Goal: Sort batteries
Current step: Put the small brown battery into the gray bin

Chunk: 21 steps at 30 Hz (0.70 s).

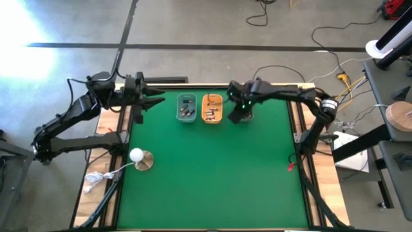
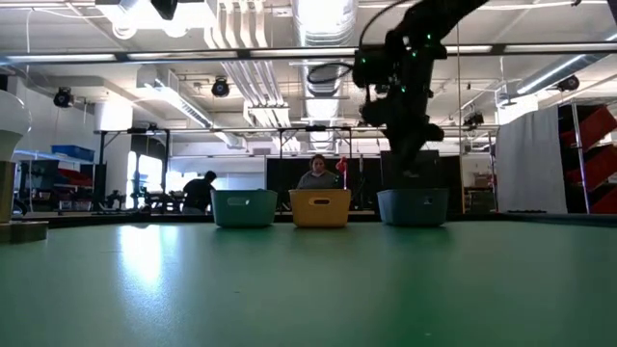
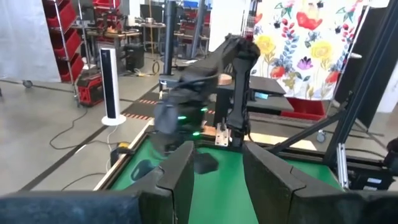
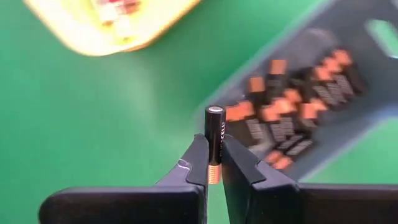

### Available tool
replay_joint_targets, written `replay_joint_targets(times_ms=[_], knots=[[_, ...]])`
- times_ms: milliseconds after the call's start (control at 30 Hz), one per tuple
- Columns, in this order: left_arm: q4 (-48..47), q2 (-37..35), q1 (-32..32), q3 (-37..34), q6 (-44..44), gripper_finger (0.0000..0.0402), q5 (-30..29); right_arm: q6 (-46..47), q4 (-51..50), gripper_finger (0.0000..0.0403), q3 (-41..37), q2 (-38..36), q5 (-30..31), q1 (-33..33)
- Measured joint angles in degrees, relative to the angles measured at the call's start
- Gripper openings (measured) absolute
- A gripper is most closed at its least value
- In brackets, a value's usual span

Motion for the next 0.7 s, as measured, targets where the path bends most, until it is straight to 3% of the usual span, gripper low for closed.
replay_joint_targets(times_ms=[233, 433, 700], knots=[[0.7, -0.3, 0.0, 0.0, -2.1, 0.0117, 0.1, -1.4, -0.1, 0.0015, -3.1, 2.3, -2.0, -10.3], [1.1, -0.7, 0.0, 0.0, -4.2, 0.0117, 0.1, -1.1, 2.6, 0.0026, -4.2, 6.9, -2.6, -11.6], [1.2, -0.2, 0.0, 0.0, -3.6, 0.0117, 0.1, 1.2, 2.4, 0.0083, -1.4, 10.4, -4.8, -11.5]])
